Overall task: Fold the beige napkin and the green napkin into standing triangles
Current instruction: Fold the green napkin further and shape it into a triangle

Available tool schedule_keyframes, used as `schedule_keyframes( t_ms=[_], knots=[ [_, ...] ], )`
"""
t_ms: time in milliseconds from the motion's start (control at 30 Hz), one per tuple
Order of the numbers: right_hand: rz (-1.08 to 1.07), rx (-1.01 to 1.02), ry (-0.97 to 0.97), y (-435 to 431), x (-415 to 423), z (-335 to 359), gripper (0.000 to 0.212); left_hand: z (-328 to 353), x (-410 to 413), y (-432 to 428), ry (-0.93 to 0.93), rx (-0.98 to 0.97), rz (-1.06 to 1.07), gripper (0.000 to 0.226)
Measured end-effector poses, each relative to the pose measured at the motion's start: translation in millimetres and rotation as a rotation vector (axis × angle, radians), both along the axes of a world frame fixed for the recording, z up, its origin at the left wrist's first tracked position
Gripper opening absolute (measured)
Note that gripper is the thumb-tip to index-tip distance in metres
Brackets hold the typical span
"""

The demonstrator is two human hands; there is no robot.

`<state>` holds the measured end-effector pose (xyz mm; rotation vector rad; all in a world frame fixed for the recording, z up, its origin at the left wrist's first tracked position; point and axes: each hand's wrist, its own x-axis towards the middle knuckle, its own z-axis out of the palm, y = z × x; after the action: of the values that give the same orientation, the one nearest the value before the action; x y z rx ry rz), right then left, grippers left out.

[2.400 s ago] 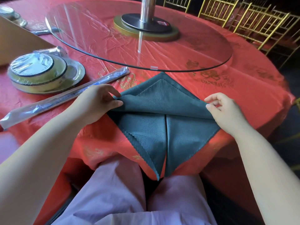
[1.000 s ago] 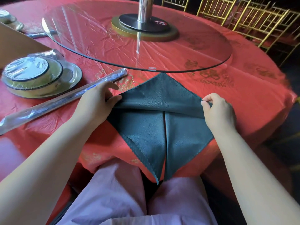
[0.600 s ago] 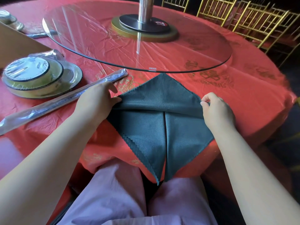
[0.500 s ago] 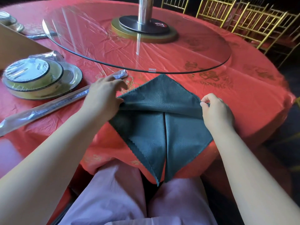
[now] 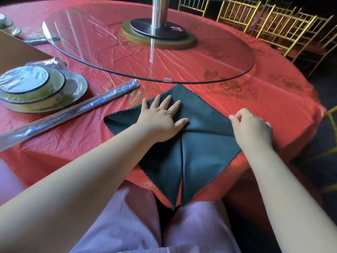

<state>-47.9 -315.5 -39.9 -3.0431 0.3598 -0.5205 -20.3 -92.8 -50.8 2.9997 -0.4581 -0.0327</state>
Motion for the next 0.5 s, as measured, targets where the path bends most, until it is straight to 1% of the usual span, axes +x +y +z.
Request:
schedule_keyframes(
  t_ms=[67, 100, 133, 200, 233, 300, 367, 400, 500],
  knots=[
    [-0.016, 0.012, -0.040, -3, -3, 5, 0.020, 0, 0, 0, -0.009, 0.009, 0.006, 0.068],
    [0.023, 0.039, -0.078, 2, -4, 8, 0.020, 0, 1, 0, -0.010, 0.015, 0.009, 0.068],
    [0.110, 0.072, -0.107, 12, -5, 11, 0.023, -1, 1, 0, -0.007, 0.021, 0.012, 0.068],
    [0.352, 0.110, -0.089, 38, -3, 13, 0.032, -1, 1, -1, 0.002, 0.021, 0.011, 0.068],
    [0.448, 0.118, -0.037, 53, 0, 13, 0.037, -1, 1, -1, 0.002, 0.017, 0.010, 0.068],
    [0.524, 0.151, 0.137, 75, 7, 10, 0.044, -1, 1, 0, 0.000, 0.013, 0.011, 0.067],
    [0.510, 0.181, 0.314, 78, 14, 2, 0.048, -1, 1, 1, 0.001, 0.007, 0.014, 0.065],
    [0.500, 0.185, 0.371, 75, 16, -1, 0.049, -1, 1, 1, 0.005, 0.004, 0.013, 0.064],
    [0.486, 0.127, 0.435, 54, 14, -6, 0.050, -2, 3, 1, 0.013, -0.005, 0.010, 0.062]
  ],
)
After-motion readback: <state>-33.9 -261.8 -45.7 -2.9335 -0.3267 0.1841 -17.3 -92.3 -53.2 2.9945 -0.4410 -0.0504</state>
